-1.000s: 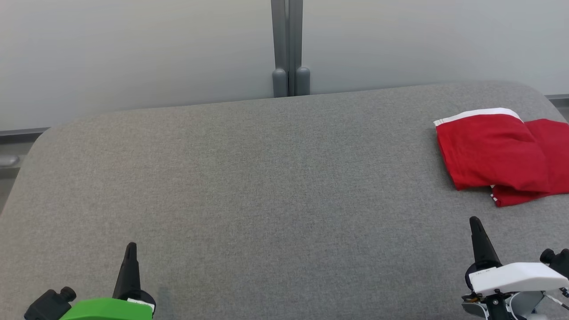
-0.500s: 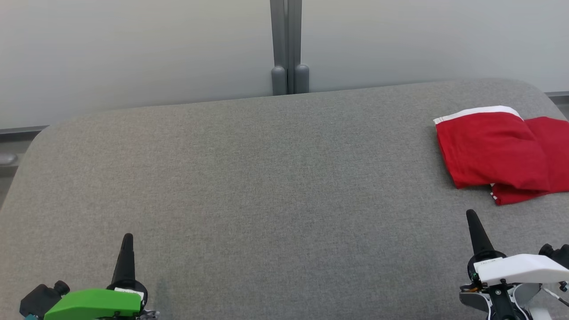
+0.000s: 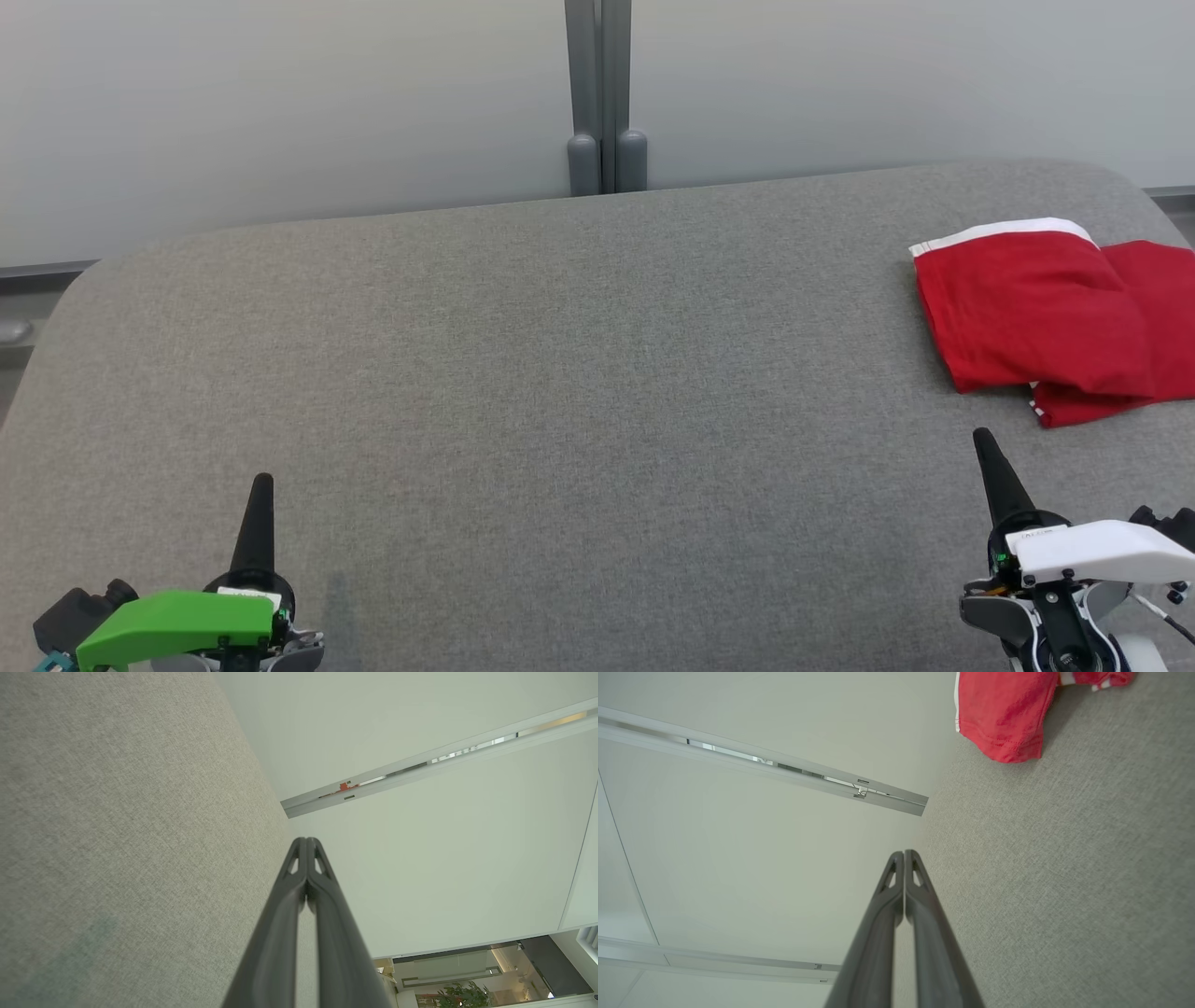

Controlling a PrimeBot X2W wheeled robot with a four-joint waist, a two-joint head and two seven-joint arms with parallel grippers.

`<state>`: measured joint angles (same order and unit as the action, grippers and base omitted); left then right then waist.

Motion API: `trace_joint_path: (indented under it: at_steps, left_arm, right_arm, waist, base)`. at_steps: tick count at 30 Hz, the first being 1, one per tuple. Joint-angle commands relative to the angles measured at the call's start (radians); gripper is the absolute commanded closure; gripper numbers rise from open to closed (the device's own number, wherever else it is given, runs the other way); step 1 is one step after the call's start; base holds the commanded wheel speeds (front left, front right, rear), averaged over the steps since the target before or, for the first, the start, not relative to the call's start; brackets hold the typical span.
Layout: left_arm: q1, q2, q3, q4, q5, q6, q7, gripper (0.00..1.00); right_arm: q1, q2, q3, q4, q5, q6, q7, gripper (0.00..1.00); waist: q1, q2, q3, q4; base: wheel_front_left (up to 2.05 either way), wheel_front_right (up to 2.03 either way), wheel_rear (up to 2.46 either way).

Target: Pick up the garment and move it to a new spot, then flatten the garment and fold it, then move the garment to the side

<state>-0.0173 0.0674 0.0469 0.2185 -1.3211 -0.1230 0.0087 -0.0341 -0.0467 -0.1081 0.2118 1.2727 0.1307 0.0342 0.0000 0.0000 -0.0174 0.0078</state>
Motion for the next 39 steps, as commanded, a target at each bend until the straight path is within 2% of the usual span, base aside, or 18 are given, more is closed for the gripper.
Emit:
trace_joint_path:
  at_steps: [1, 39]
  left_arm:
    - [-0.029, 0.006, 0.006, -0.002, -0.027, -0.004, 0.007, 1.00]
    - [-0.096, 0.001, 0.045, 0.027, -0.301, -0.010, 0.087, 1.00]
  right_arm:
    - [-0.022, -0.005, -0.002, -0.002, 0.026, 0.000, 0.006, 1.00]
    - [-0.079, -0.005, -0.007, 0.034, 0.330, 0.000, 0.081, 1.00]
  waist:
    - [0.0000, 0.0000, 0.001, 0.000]
    - [0.0000, 0.0000, 0.019, -0.007]
  base:
    - [0.00, 0.00, 0.00]
    - [0.00, 0.00, 0.00]
